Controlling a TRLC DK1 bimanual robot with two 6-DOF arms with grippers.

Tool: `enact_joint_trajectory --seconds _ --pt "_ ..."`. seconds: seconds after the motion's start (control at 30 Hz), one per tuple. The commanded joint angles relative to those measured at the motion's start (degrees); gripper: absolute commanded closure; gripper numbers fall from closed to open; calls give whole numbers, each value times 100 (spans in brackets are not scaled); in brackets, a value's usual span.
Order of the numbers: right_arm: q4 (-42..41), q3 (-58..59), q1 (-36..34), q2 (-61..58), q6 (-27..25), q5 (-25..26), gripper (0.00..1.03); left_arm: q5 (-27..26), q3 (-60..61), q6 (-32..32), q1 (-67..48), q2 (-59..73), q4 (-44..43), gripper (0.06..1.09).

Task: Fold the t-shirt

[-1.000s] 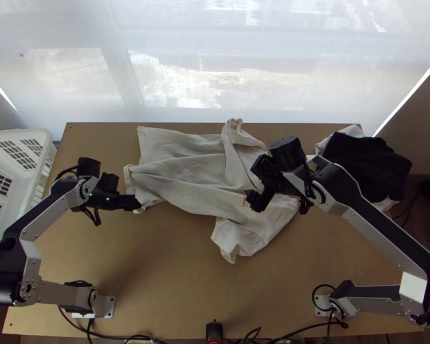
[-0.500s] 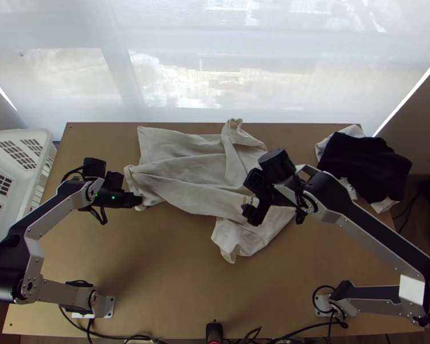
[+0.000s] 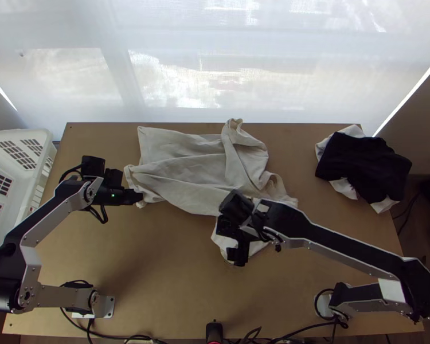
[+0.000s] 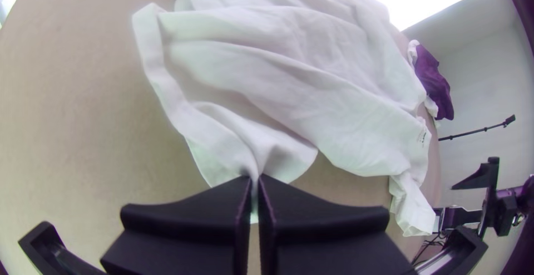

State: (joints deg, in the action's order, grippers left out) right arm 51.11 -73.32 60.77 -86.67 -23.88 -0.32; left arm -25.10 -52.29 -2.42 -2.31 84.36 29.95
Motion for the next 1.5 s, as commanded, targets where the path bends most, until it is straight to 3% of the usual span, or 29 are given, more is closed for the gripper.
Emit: enact_joint_trajectory --seconds 0.0,0.27,0.4,0.53,0.57,0.8,0.97,1.23,1.47 --pt "-128 63 435 -482 -38 -65 7 -74 96 -22 108 -139 -7 105" --pt "-268 415 488 -535 -3 -74 7 -109 -18 13 231 -130 -16 105" --pt "-304 599 418 -561 -126 -65 16 -118 -71 13 231 -86 -16 105" --pt "-515 916 -22 -588 -319 -47 19 -118 -79 13 239 -130 10 105" --pt "-541 986 -171 -579 -398 -47 22 -118 -79 22 248 -156 19 105" --pt "-559 1048 -1032 -306 -680 -56 74 -135 -141 127 371 -315 213 105" --pt "-576 1030 -1445 -7 -671 -65 100 -162 -396 127 380 -420 432 105" --pt "-471 872 -2237 661 -618 -83 100 -267 -1169 118 389 -578 1162 105" --pt "4 99 -2368 1126 -600 -118 100 -293 -1925 285 398 -596 2032 105"
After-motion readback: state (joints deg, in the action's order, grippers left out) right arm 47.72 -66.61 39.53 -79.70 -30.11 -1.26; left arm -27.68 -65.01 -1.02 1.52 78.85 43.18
